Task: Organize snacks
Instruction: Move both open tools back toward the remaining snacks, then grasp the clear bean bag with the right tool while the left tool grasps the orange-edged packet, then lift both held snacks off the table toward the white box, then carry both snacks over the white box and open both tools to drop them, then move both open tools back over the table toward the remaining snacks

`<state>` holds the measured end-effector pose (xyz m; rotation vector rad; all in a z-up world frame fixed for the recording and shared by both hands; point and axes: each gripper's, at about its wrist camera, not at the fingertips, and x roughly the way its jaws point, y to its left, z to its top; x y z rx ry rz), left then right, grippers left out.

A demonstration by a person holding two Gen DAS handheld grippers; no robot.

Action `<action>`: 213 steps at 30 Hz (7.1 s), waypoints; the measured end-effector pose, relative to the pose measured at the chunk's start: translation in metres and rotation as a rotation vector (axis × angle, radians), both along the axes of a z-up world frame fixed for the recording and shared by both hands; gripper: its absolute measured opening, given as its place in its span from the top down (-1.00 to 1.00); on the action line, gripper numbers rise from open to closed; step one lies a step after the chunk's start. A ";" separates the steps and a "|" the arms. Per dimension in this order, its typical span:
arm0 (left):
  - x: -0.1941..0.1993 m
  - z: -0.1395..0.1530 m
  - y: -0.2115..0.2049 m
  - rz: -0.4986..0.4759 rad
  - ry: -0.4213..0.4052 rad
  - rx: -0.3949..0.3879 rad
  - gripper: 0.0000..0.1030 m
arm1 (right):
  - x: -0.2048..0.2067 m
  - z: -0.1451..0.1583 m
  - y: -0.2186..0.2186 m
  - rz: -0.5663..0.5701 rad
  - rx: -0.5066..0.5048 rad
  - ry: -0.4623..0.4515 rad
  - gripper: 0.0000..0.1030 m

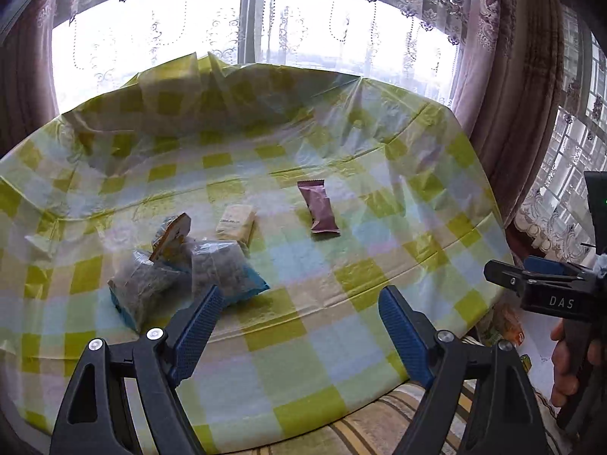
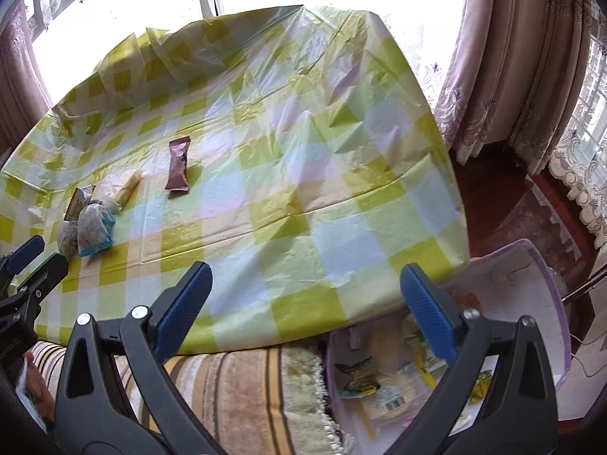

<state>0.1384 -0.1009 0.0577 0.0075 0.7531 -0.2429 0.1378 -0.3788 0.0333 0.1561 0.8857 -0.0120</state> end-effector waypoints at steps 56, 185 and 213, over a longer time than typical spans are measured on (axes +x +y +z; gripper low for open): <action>0.146 -0.061 0.125 0.051 0.129 -0.104 0.50 | 0.110 -0.045 0.270 0.433 -0.048 0.015 -0.29; 0.053 -0.019 -0.167 -0.353 0.087 -0.102 -0.01 | -0.019 -0.024 -0.094 -0.159 -0.059 0.031 -0.59; 0.068 -0.036 0.117 0.105 0.098 0.025 -0.60 | 0.046 -0.018 0.071 0.140 -0.046 0.015 -0.76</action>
